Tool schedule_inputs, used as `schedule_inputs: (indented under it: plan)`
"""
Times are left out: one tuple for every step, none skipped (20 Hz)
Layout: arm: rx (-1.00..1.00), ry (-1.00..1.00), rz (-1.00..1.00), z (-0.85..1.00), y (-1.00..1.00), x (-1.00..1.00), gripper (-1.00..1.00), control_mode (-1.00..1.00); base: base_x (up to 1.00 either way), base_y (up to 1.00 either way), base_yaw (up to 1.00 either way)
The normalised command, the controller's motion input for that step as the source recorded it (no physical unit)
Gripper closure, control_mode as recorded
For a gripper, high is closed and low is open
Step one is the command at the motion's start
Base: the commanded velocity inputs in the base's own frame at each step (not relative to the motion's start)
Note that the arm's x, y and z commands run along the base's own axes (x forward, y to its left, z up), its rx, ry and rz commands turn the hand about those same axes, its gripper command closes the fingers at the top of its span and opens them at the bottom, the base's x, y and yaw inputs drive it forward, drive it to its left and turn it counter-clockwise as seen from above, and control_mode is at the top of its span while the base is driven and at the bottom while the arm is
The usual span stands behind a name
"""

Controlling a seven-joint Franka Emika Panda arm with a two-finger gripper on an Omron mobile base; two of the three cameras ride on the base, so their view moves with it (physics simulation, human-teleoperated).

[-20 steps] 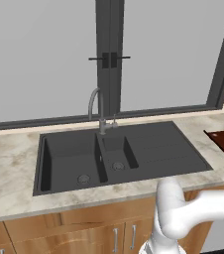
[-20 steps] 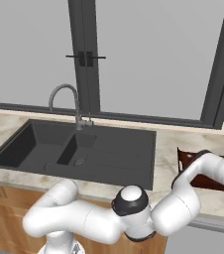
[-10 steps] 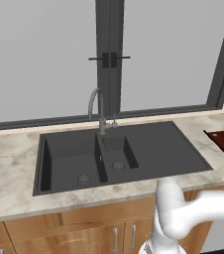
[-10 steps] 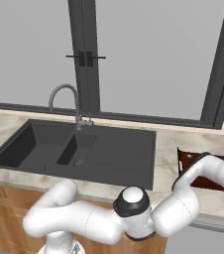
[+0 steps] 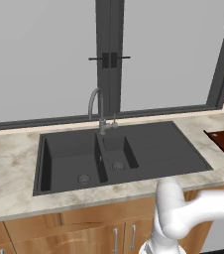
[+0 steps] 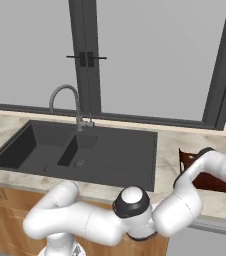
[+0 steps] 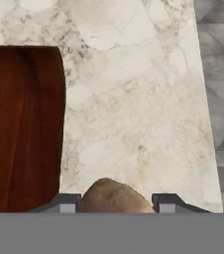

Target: Pick up all produce items and place them in the sink. Turn on the sink faucet to wash them. Then turn the sink off and put them in the tray.

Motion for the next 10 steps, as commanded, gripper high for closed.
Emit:
schedule_inputs:
  plan:
    - [-0.05,0.0,-0.02,0.7,0.35,-0.15,1.0,-1.0,0.0,0.0,0.0]
    - [-0.05,0.0,-0.02,0.74,0.38,-0.11,1.0,-1.0,0.0,0.0,0.0]
    - [-0.05,0.0,0.0,0.77,0.41,-0.08,1.0,-1.0,0.0,0.0,0.0]
    - [-0.06,0.0,0.0,0.78,0.51,-0.02,1.0,-1.0,0.0,0.0,0.0]
    - [-0.06,0.01,0.0,0.76,0.55,-0.03,1.0,-1.0,0.0,0.0,0.0]
    - [-0.05,0.03,0.0,0.74,0.59,-0.02,1.0,-1.0,0.0,0.0,0.0]
    - [-0.06,0.02,0.0,0.7,0.69,0.0,1.0,-1.0,0.0,0.0,0.0]
    - [-0.06,0.01,0.0,0.63,0.72,-0.01,1.0,-1.0,0.0,0.0,0.0]
    - [-0.05,0.01,0.0,0.6,0.77,0.0,1.0,-1.0,0.0,0.0,0.0]
    - [-0.05,0.01,0.0,0.53,0.8,-0.01,1.0,-1.0,0.0,0.0,0.0]
